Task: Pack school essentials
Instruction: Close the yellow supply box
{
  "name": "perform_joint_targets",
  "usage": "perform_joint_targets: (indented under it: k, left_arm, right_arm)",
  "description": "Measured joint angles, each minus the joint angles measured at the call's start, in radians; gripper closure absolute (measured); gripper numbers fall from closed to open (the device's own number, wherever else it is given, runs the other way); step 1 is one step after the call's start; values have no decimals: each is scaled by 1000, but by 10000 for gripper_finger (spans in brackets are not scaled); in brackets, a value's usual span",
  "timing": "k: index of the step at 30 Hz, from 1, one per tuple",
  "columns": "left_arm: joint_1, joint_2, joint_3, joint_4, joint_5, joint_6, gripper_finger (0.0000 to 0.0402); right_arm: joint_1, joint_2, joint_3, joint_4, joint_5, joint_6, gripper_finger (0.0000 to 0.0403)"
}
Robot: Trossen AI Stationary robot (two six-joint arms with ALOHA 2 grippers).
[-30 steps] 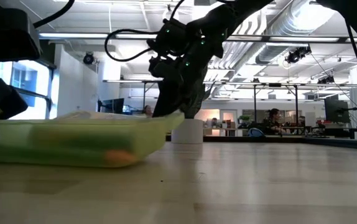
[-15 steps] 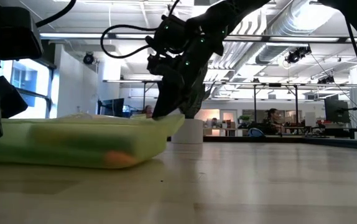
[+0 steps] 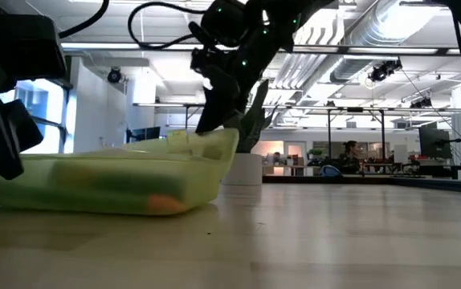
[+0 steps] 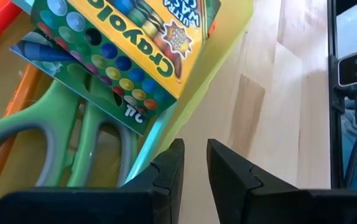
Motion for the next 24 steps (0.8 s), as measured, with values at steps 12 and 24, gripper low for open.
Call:
perform_joint_targets:
  k: [12,24]
  left_arm:
    - [42,0,0,12,8,-18,339]
    - [91,2,-2,-4,-54,-26,339]
  right_arm:
    - [45,-6,1,0,48,-1,321]
    - [93,-43,1,-10,12,-5,321]
